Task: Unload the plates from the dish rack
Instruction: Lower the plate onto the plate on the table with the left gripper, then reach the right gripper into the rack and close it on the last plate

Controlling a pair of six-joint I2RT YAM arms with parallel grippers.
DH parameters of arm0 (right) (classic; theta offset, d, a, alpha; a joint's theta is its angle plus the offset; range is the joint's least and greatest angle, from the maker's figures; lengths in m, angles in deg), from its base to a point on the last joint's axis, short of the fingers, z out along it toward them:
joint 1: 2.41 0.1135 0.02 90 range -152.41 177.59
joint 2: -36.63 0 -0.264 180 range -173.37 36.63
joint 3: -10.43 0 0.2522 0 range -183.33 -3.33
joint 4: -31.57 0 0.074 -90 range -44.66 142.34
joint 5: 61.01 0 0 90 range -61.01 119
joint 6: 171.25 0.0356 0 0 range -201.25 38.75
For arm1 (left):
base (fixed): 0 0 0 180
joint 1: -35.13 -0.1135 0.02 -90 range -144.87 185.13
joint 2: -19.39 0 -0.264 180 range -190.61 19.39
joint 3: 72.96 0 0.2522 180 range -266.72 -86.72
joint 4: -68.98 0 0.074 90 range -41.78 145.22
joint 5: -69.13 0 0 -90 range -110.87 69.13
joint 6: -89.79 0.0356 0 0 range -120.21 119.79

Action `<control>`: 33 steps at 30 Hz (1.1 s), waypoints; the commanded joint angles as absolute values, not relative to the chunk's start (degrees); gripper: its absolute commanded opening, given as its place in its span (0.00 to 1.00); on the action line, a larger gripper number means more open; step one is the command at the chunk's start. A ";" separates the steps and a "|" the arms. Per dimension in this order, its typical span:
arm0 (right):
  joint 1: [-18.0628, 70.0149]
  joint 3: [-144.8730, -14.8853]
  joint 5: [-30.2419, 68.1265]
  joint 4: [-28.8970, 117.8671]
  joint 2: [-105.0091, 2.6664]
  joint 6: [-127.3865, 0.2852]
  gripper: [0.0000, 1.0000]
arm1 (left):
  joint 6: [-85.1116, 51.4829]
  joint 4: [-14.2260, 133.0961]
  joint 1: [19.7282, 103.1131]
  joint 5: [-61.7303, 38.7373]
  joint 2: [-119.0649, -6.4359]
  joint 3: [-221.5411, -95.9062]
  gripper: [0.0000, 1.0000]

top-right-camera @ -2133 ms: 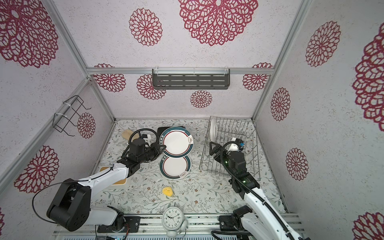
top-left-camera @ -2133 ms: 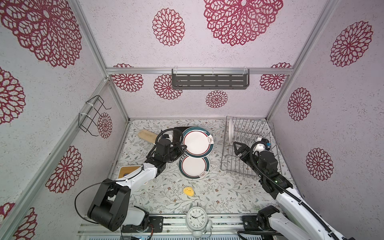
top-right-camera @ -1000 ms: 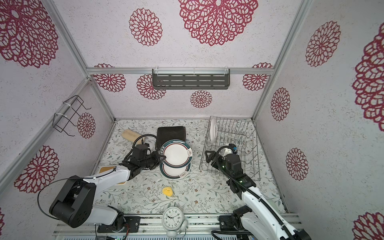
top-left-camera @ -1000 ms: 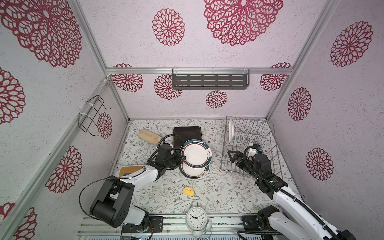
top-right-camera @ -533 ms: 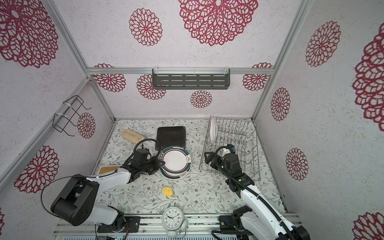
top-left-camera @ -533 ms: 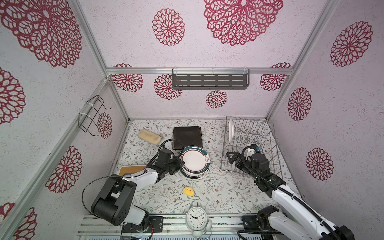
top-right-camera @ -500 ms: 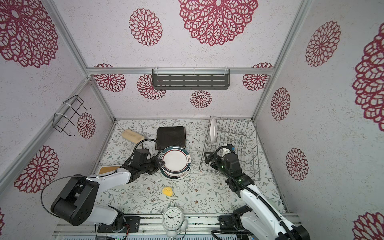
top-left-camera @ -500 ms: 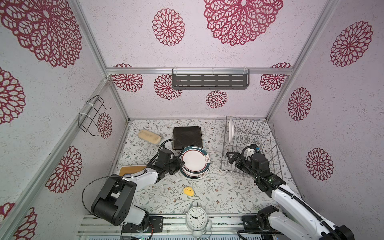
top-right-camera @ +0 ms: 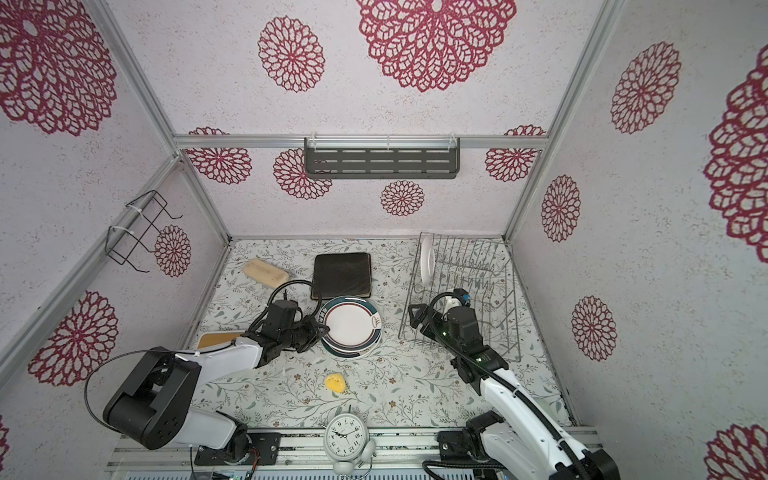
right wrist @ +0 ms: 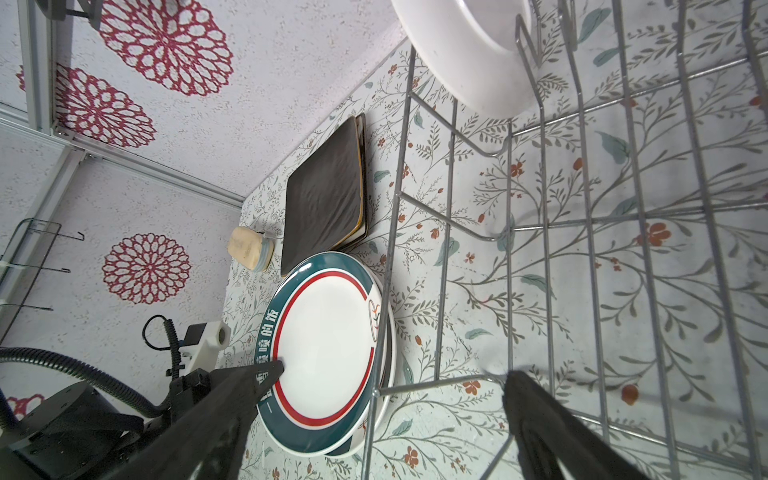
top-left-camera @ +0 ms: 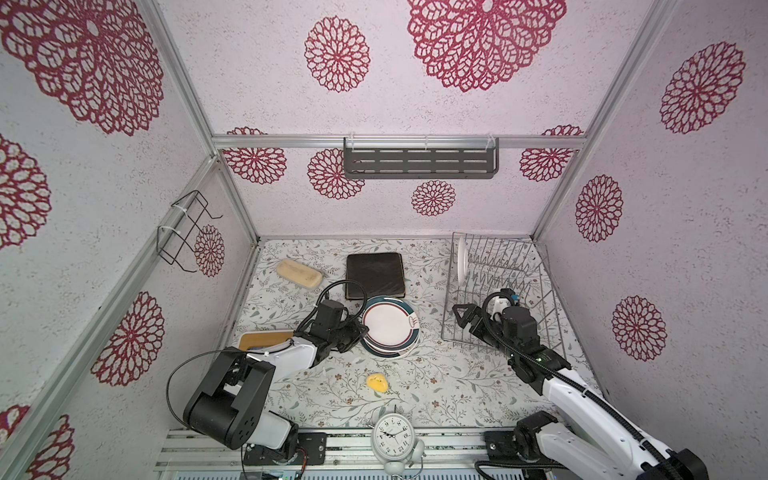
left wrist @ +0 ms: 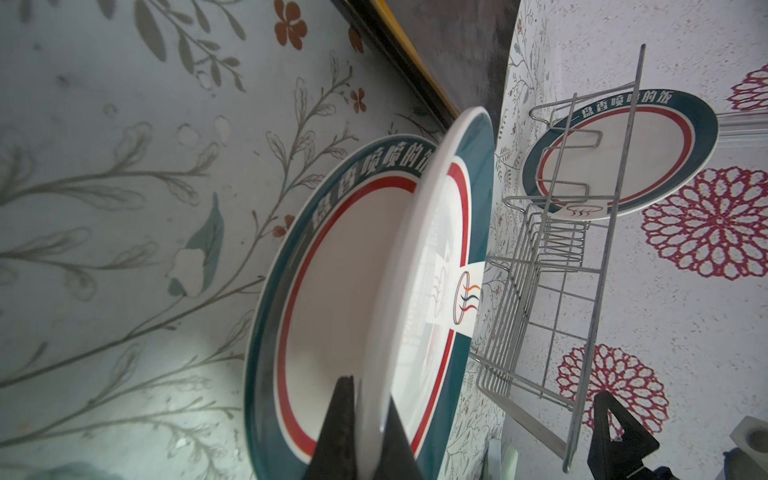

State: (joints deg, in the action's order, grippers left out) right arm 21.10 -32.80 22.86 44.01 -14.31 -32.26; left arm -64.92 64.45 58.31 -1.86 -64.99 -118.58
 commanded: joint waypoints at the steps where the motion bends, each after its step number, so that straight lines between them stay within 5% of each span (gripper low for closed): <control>1: 21.44 -35.05 23.09 44.32 -14.22 -33.61 0.96 | -64.63 67.41 57.88 -1.04 -65.06 -118.36 0.04; 20: 21.52 -35.39 23.80 45.51 -13.73 -33.96 0.96 | -60.30 57.72 57.90 -3.75 -64.02 -121.29 0.30; 25: 21.50 -35.58 24.18 46.04 -13.80 -34.32 0.96 | -58.08 52.46 58.19 -6.07 -63.84 -123.72 0.55; 33: 21.55 -35.67 24.09 46.04 -14.17 -34.32 0.96 | -52.92 41.82 59.36 -10.48 -66.34 -130.84 0.67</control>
